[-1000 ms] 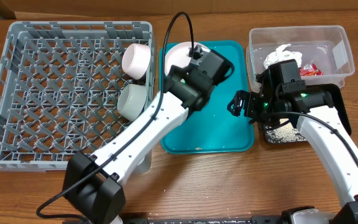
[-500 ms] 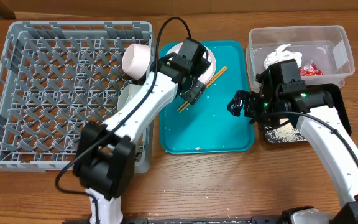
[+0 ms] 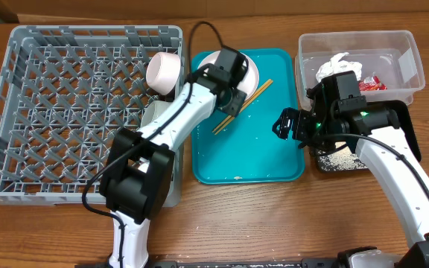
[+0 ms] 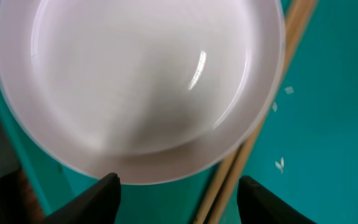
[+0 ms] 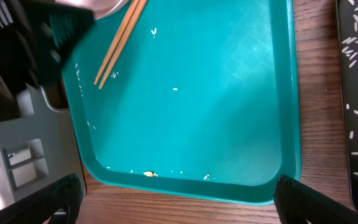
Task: Sort waste into correct bins and load items into the dishwasher
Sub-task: 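Reach the left gripper to the white plate and grasp its edge, then lift the white plate on edge and carry it to the rack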
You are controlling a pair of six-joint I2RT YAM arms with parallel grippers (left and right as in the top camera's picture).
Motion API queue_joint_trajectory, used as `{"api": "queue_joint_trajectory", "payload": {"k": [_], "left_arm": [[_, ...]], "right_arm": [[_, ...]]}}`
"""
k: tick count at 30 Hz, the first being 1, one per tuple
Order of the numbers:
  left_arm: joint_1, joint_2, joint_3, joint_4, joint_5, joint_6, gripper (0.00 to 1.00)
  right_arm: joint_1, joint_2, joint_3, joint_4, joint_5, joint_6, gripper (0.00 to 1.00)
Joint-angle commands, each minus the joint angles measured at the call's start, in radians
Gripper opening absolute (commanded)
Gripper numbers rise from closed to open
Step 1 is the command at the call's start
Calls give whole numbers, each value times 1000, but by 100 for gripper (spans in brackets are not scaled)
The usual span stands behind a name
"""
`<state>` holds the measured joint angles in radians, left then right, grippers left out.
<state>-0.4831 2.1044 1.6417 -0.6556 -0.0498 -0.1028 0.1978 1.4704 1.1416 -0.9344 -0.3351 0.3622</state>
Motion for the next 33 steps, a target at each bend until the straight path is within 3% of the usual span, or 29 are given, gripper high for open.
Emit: {"api": "queue_joint_trajectory", "payload": {"k": [1, 6, 11, 29, 33], "left_arm": [[61, 5, 50, 2, -34, -396, 55], [81, 15, 34, 2, -39, -623, 40], [68, 23, 16, -2, -65, -711, 32], [57, 119, 16, -4, -89, -756, 27], [57, 143, 16, -3, -88, -777, 16]], "right_arm": [[5, -17, 25, 5, 5, -3, 100], [5, -17, 25, 5, 5, -3, 100], [5, -17, 25, 5, 5, -3, 100], [5, -17, 25, 5, 6, -3, 100], [5, -17, 25, 5, 5, -3, 100]]}}
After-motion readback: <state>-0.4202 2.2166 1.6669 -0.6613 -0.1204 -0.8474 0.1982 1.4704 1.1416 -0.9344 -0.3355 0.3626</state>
